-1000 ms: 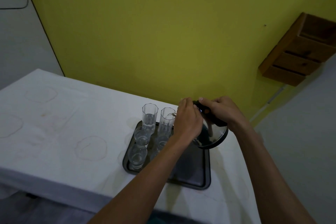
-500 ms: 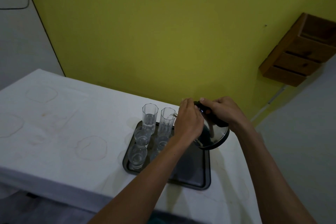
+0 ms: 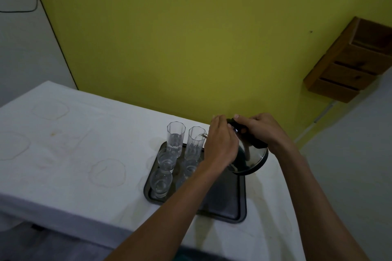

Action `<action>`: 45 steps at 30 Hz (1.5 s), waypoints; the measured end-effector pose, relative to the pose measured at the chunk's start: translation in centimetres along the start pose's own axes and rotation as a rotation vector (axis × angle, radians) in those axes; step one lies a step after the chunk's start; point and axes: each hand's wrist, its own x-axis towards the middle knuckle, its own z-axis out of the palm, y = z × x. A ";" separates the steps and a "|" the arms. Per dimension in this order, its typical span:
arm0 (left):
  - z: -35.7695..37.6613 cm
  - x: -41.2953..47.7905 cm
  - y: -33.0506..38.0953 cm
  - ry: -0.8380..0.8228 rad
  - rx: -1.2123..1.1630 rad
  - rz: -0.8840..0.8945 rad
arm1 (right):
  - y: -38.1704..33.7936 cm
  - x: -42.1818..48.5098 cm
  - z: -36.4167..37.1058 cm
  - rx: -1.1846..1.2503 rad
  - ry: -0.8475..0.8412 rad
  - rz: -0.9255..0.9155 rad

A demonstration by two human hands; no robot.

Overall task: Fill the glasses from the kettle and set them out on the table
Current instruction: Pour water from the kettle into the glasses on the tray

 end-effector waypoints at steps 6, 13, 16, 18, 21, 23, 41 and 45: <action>0.1 0.1 0.0 -0.003 0.007 0.002 | -0.1 0.2 -0.3 -0.011 -0.013 0.005; 0.3 0.3 -0.1 -0.012 0.014 -0.010 | -0.2 0.6 -0.5 -0.013 -0.029 0.023; 0.3 0.5 -0.1 -0.009 0.018 -0.012 | -0.2 0.8 -0.6 -0.017 -0.036 0.033; 0.4 0.5 -0.2 -0.016 0.020 -0.016 | -0.3 0.9 -0.6 -0.018 -0.043 0.038; 0.5 0.6 -0.3 -0.022 0.021 -0.014 | -0.4 1.0 -0.8 -0.025 -0.054 0.045; 0.5 0.7 -0.4 -0.015 0.021 -0.007 | -0.5 1.0 -0.9 -0.029 -0.060 0.048; 0.4 0.8 -0.2 -0.013 -0.003 -0.006 | -1.1 1.2 -1.3 -0.065 -0.080 0.029; 0.2 0.9 -0.1 -0.012 -0.005 -0.006 | -1.5 1.1 -1.2 -0.070 -0.085 0.038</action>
